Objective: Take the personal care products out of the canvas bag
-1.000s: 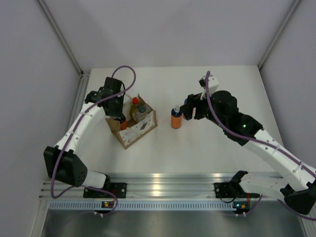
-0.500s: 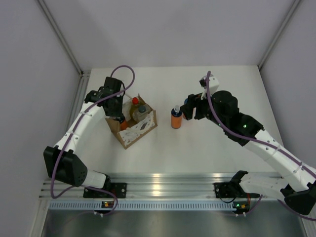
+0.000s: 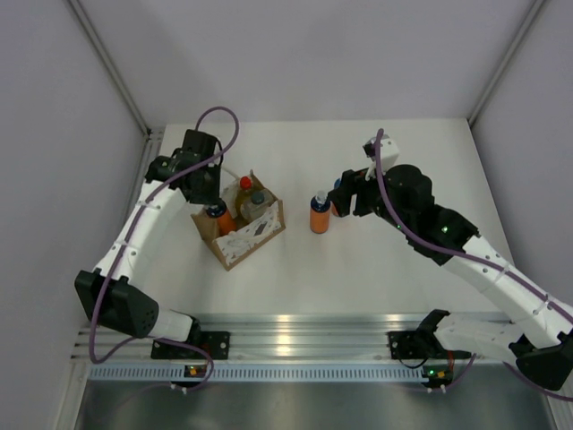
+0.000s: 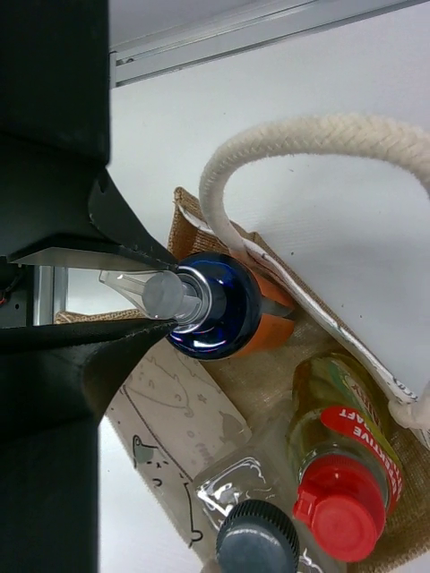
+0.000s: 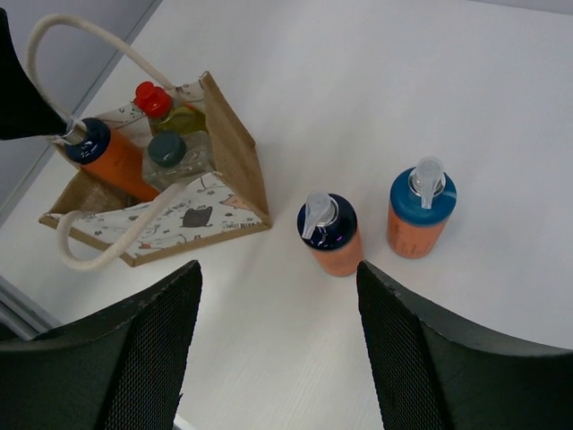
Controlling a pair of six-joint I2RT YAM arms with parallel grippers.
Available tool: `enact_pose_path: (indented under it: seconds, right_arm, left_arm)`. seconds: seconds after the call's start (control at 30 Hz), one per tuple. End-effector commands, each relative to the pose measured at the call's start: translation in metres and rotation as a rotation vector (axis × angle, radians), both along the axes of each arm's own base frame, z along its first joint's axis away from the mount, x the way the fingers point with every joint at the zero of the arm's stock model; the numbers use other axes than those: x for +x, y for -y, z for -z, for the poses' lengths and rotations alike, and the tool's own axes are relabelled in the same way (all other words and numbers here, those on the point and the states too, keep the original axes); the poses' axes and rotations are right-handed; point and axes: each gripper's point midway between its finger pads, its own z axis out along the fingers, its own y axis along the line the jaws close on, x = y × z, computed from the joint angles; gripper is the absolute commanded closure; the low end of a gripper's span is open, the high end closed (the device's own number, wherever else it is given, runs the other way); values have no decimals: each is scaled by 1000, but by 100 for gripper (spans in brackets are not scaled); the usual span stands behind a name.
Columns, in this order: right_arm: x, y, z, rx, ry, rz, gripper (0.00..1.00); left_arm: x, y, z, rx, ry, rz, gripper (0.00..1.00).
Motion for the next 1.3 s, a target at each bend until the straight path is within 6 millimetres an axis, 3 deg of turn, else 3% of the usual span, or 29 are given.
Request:
enact_pose_path:
  seconds: [0.0, 0.4, 0.57, 0.73, 1.27]
  right_arm:
    - [2, 2, -12, 12, 28, 12, 32]
    - [6, -1, -14, -1, 32, 5, 32]
    - [7, -3, -15, -5, 33, 1, 32]
    - [7, -4, -17, -3, 35, -3, 32]
    - [0, -3, -15, 5, 25, -23, 32]
  left_arm:
    - [10, 3, -43, -39, 108, -8, 100]
    - [0, 5, -101, -92, 199, -10, 100]
    - [-9, 5, -110, -114, 226, -7, 100]
    - [-20, 2, -131, -150, 295, -29, 100]
    - [-50, -10, -152, -196, 303, -144, 100]
